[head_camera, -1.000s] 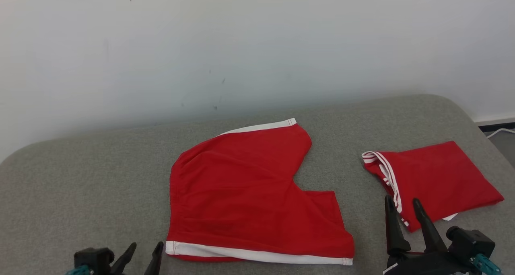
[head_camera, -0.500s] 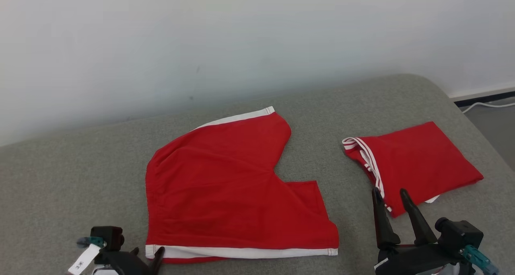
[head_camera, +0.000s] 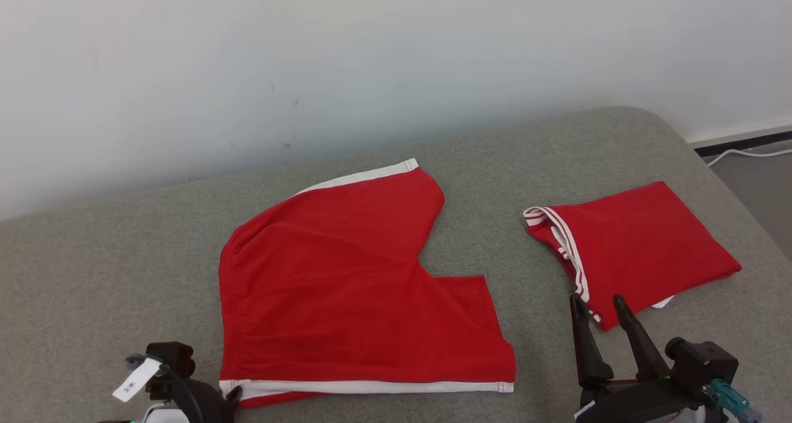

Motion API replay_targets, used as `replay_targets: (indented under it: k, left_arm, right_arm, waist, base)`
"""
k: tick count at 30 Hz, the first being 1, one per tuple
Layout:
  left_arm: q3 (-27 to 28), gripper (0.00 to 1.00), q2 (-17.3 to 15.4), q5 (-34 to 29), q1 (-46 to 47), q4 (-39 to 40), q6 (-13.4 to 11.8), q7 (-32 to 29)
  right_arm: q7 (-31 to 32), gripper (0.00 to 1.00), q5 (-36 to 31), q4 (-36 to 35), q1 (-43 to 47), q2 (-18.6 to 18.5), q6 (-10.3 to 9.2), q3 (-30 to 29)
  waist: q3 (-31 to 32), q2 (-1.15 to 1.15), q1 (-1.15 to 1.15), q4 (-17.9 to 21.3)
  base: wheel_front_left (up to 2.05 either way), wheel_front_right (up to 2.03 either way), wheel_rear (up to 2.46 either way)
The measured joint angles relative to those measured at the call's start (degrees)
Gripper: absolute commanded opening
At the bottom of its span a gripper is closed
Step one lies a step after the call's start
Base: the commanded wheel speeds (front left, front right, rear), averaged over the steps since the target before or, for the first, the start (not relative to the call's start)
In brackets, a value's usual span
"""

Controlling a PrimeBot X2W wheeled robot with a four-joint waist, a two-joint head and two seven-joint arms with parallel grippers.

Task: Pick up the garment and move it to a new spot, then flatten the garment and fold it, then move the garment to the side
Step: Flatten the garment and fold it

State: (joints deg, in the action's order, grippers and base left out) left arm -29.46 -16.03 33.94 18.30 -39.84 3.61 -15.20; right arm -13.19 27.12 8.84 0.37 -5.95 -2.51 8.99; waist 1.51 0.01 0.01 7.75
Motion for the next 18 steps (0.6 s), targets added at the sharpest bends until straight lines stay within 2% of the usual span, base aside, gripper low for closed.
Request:
replay_targets:
  k: [5,7,12,18]
  left_arm:
    - [-0.8,0.00,0.9,0.1,1.1,-0.8,0.5,-0.2]
    - [-1.1,0.00,1.3,0.1,1.3,-1.2,0.5,-0.2]
    - [-2.0,0.00,2.3,-0.1,2.7,-2.0,1.0,-0.4]
    - [-2.7,0.00,3.3,-0.2,3.5,-3.0,1.5,-0.3]
  right_arm:
    - [0.9,1.00,-0.2,1.4,0.0,-0.3,0.51,1.2]
    - [3.3,1.00,-0.5,3.6,0.0,-0.7,0.69,2.8]
    - [10.8,1.00,-3.1,9.2,0.0,-2.5,3.10,8.9]
    - [14.9,1.00,-4.4,12.3,-1.1,-2.5,3.54,11.4]
  waist:
    - [-0.1,0.00,0.00,-0.4]
    - [-0.1,0.00,0.00,-0.6]
    - [-0.3,0.00,0.00,-1.4]
    - [-0.8,-0.01,0.00,-2.8]
  base:
    - [0.00,0.00,0.00]
    - [0.00,0.00,0.00]
    - [0.00,0.00,0.00]
    - [0.00,0.00,0.00]
